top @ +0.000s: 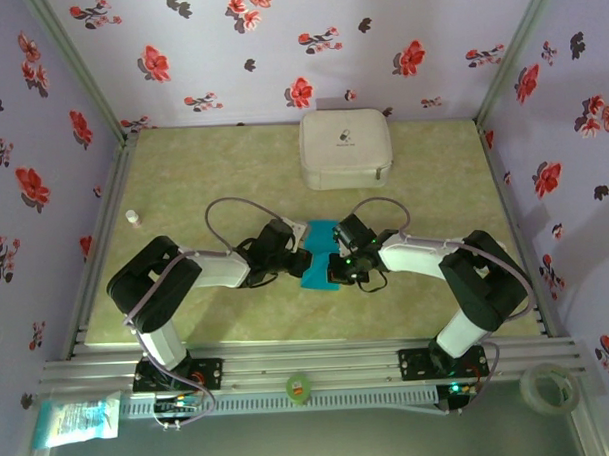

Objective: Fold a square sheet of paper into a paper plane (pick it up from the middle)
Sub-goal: Fold the triangle a second time at the center of the table.

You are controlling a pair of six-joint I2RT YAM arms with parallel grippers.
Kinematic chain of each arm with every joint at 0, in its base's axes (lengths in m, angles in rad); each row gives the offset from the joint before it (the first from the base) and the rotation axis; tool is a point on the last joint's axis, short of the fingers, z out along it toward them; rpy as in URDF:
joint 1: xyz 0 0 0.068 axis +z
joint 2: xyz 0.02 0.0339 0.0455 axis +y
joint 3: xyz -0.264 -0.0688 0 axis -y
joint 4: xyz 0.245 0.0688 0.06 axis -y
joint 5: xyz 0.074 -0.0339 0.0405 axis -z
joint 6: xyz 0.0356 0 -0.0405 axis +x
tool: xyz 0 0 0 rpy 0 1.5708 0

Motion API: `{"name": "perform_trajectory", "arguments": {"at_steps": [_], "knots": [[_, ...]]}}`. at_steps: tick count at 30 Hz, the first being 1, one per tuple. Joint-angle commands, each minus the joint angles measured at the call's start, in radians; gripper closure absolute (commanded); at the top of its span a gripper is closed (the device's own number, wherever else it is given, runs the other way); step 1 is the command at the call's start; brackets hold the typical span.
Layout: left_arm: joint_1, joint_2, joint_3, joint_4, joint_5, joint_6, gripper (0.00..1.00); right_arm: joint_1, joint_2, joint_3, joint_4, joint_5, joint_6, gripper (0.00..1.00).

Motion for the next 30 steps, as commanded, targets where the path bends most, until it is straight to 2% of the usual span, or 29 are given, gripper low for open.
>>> {"name": "perform_trajectory", "arguments": {"at_steps": [1, 15, 23, 26, 30], "knots": [[0.009, 0.017, -0.011, 0.002, -0.020, -0.010, 1.00, -0.010, 0.034, -0.019, -0.079, 0.055, 0.000, 0.98], [0.009, 0.022, -0.012, 0.017, -0.054, -0.039, 1.00, -0.010, 0.033, -0.028, -0.071, 0.053, 0.004, 0.98], [0.011, 0.015, -0.036, 0.082, -0.049, -0.069, 1.00, -0.010, 0.035, -0.030, -0.064, 0.052, 0.007, 0.98], [0.013, 0.030, -0.022, 0.072, -0.021, -0.057, 1.00, -0.010, 0.039, -0.028, -0.063, 0.050, 0.008, 0.98], [0.012, 0.045, -0.009, 0.038, -0.041, -0.057, 1.00, -0.010, 0.040, -0.027, -0.065, 0.049, 0.006, 0.98]]}}
